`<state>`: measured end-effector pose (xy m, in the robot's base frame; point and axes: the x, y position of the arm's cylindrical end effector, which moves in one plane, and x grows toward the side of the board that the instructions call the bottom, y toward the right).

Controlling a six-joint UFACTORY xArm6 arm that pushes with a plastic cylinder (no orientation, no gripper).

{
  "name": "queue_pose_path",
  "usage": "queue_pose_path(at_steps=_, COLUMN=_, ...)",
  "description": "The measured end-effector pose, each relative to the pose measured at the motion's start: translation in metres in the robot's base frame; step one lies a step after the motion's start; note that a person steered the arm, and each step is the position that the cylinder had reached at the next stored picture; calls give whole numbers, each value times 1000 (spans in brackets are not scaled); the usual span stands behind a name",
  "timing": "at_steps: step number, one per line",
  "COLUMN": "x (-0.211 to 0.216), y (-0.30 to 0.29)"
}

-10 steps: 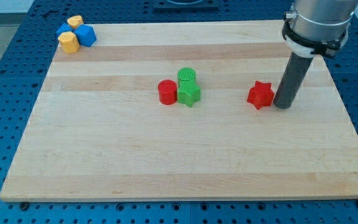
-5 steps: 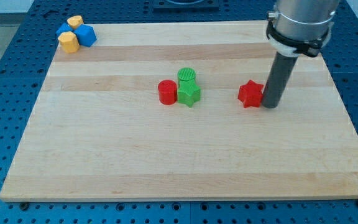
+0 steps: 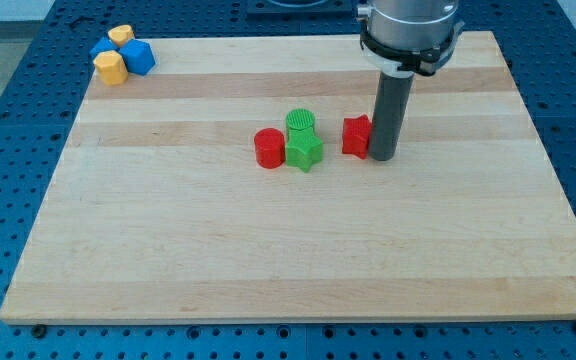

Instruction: Slide the red star towards the green circle

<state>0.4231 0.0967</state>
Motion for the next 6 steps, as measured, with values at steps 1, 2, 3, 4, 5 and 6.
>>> queue_pose_path(at_steps=1, x=-4, y=0)
queue_pose_path(at_steps=2, x=-9, y=-1)
queue_pose_path(at_steps=3, x=-13, y=-1)
queue_pose_path(at_steps=4, x=-20, y=-3)
queue_pose_path(at_steps=5, x=-23, y=-7)
queue_pose_path(at_steps=6, x=-23, y=-7)
